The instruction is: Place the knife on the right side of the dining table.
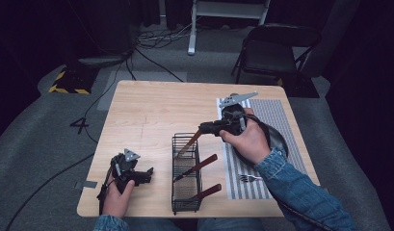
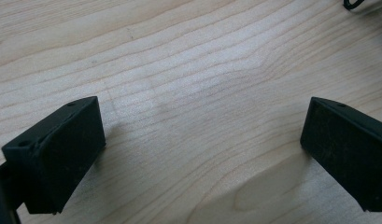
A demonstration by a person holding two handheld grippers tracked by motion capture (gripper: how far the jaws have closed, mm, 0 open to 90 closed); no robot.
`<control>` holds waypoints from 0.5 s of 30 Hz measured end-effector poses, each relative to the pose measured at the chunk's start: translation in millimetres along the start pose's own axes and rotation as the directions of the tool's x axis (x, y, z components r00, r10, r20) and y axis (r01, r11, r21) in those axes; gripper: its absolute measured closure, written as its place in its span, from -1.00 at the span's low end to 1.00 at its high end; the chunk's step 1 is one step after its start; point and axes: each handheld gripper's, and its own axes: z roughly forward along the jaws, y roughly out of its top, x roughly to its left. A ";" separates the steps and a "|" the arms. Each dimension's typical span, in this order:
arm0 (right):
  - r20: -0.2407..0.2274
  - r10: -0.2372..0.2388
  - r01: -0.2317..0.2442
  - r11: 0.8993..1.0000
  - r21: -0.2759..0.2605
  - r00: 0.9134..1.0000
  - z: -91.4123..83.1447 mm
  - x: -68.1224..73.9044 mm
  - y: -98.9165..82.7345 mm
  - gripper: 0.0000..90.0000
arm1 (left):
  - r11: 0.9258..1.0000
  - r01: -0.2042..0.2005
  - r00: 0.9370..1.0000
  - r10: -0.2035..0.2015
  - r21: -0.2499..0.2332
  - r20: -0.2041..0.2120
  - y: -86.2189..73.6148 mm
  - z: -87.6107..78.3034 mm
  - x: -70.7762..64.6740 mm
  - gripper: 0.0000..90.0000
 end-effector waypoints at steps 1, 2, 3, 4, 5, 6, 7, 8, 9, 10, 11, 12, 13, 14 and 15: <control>0.007 0.003 -0.003 1.000 0.000 1.000 -3.1 1.4 3.1 0.80 | 1.000 0.000 1.000 0.000 0.000 0.000 0.0 0.0 0.0 -1.00; 0.011 0.002 -0.002 1.000 -0.006 1.000 -6.5 1.5 6.2 0.80 | 1.000 0.000 1.000 0.000 0.000 0.000 0.0 0.0 0.0 -1.00; 0.019 0.008 -0.008 1.000 -0.010 1.000 -10.5 1.6 9.3 0.80 | 1.000 -0.001 1.000 0.001 0.001 0.000 0.0 0.0 0.0 -1.00; 0.025 0.011 -0.011 1.000 -0.016 1.000 -14.6 1.2 12.1 0.81 | 1.000 0.000 1.000 0.000 0.000 0.000 0.0 0.0 0.0 -1.00; 0.033 0.014 -0.013 1.000 -0.019 0.999 -18.9 0.7 14.6 0.81 | 1.000 0.000 1.000 0.000 0.000 0.000 0.0 0.0 0.0 -1.00; 0.035 0.014 -0.013 1.000 -0.025 0.999 -22.9 -0.1 16.8 0.81 | 1.000 -0.001 1.000 0.001 0.000 -0.001 0.0 0.0 0.1 -1.00; 0.036 0.020 -0.019 0.999 -0.030 0.999 -27.1 -0.6 18.6 0.81 | 1.000 -0.001 1.000 0.001 0.000 -0.001 0.1 0.0 0.1 -1.00; 0.038 0.025 -0.023 0.999 -0.037 0.999 -32.1 -1.2 20.5 0.81 | 1.000 -0.001 1.000 0.001 0.000 -0.001 0.1 0.0 0.1 -1.00; 0.039 0.029 -0.027 0.999 -0.041 0.999 -35.2 -1.4 21.6 0.81 | 1.000 -0.001 1.000 0.001 0.000 -0.001 0.1 0.0 0.1 -1.00; 0.040 0.030 -0.028 0.999 -0.047 0.999 -38.9 -1.8 22.8 0.81 | 1.000 -0.001 1.000 0.001 0.001 0.000 -0.1 -0.1 0.1 -1.00; 0.041 0.034 -0.032 0.998 -0.050 0.999 -42.7 -1.6 24.0 0.81 | 1.000 -0.004 1.000 0.004 0.003 -0.001 -0.4 -0.8 0.5 -1.00; 0.045 0.036 -0.034 0.998 -0.056 0.998 -47.2 -1.5 25.1 0.81 | 1.000 -0.002 1.000 0.002 0.002 -0.001 -0.7 -0.9 0.3 -1.00; 0.045 0.037 -0.035 0.998 -0.060 0.998 -49.9 -1.6 25.7 0.81 | 1.000 -0.001 1.000 0.001 0.002 -0.003 -0.8 -1.0 0.1 -1.00; 0.046 0.041 -0.038 0.997 -0.066 0.998 -53.6 -1.7 26.4 0.81 | 1.000 -0.001 1.000 0.001 0.002 -0.003 -0.8 -1.0 0.1 -1.00; 0.047 0.044 -0.041 0.997 -0.072 0.998 -57.4 -2.0 27.0 0.81 | 1.000 -0.001 1.000 0.001 0.002 -0.002 -0.8 -0.9 0.3 -1.00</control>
